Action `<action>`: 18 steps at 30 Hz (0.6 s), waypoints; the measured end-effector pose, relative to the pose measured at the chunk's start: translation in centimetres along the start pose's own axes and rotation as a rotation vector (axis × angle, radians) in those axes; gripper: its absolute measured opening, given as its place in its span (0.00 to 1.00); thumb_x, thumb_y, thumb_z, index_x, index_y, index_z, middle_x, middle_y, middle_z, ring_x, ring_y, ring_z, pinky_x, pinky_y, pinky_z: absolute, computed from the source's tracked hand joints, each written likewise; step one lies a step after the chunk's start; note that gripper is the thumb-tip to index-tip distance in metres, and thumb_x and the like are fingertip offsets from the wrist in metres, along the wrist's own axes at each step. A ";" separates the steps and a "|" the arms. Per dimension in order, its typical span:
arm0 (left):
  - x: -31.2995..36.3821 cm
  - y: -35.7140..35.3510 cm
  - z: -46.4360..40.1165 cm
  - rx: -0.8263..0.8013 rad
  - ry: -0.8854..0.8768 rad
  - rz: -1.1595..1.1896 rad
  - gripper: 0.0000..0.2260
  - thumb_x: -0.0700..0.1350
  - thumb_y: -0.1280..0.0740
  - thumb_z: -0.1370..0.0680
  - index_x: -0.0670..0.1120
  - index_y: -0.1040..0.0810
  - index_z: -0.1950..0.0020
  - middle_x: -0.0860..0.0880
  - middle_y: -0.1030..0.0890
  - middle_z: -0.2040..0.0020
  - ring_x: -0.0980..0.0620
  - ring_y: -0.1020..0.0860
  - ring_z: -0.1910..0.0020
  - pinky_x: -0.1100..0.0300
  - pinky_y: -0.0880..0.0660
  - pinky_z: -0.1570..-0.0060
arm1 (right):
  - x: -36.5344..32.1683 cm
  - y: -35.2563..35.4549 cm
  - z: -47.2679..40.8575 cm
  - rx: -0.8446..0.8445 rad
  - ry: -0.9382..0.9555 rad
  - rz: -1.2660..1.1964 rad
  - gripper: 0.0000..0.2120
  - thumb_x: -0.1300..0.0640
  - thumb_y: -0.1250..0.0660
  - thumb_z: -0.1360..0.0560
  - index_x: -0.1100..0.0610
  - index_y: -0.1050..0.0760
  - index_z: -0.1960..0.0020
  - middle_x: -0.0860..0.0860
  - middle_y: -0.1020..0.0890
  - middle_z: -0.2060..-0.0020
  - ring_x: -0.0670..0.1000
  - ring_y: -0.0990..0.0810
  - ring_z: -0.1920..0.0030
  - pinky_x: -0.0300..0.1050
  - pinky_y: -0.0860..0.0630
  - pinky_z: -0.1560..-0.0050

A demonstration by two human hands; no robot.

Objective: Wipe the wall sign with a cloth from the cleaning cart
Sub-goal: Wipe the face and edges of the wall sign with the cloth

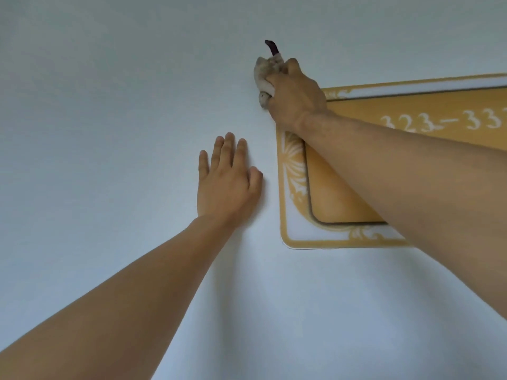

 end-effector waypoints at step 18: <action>-0.2 1.3 2.7 -0.056 -0.035 -0.007 0.28 0.51 0.52 0.20 0.43 0.44 0.21 0.45 0.46 0.18 0.48 0.51 0.19 0.44 0.55 0.22 | -1.3 -0.5 7.1 0.046 0.220 0.090 0.11 0.50 0.37 0.21 0.53 0.21 0.44 0.54 0.22 0.45 0.57 0.21 0.50 0.49 0.28 0.58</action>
Point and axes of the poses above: each hand's wrist, its own z-axis away from the middle knuckle, its own y-axis out of the back of the hand, x = y × z, the point moved 3 cm from there along -z, towards the middle knuckle
